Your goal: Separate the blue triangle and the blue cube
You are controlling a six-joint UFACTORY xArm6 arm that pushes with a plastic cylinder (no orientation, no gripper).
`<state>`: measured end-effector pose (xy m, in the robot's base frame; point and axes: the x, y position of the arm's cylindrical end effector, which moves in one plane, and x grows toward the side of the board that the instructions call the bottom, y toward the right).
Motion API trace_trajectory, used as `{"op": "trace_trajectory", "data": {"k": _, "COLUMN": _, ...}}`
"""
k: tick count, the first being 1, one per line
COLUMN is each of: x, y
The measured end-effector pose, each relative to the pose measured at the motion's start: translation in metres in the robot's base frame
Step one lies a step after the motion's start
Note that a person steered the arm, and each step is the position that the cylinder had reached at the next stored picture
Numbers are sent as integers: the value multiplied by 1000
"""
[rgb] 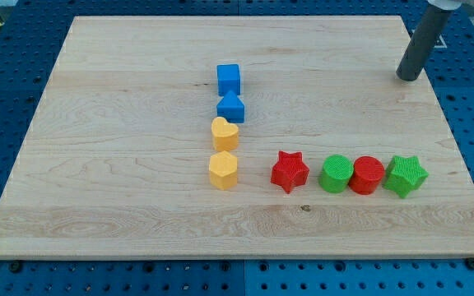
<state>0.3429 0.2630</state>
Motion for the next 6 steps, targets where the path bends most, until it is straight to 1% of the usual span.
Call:
{"op": "trace_trajectory", "data": {"k": 1, "x": -2, "y": -1}}
{"op": "trace_trajectory", "data": {"k": 2, "x": 5, "y": -32}}
{"op": "trace_trajectory", "data": {"k": 3, "x": 24, "y": -116}}
{"op": "trace_trajectory", "data": {"k": 4, "x": 49, "y": -183}}
{"op": "trace_trajectory", "data": {"k": 5, "x": 42, "y": -207}}
{"op": "trace_trajectory", "data": {"k": 6, "x": 40, "y": -252}}
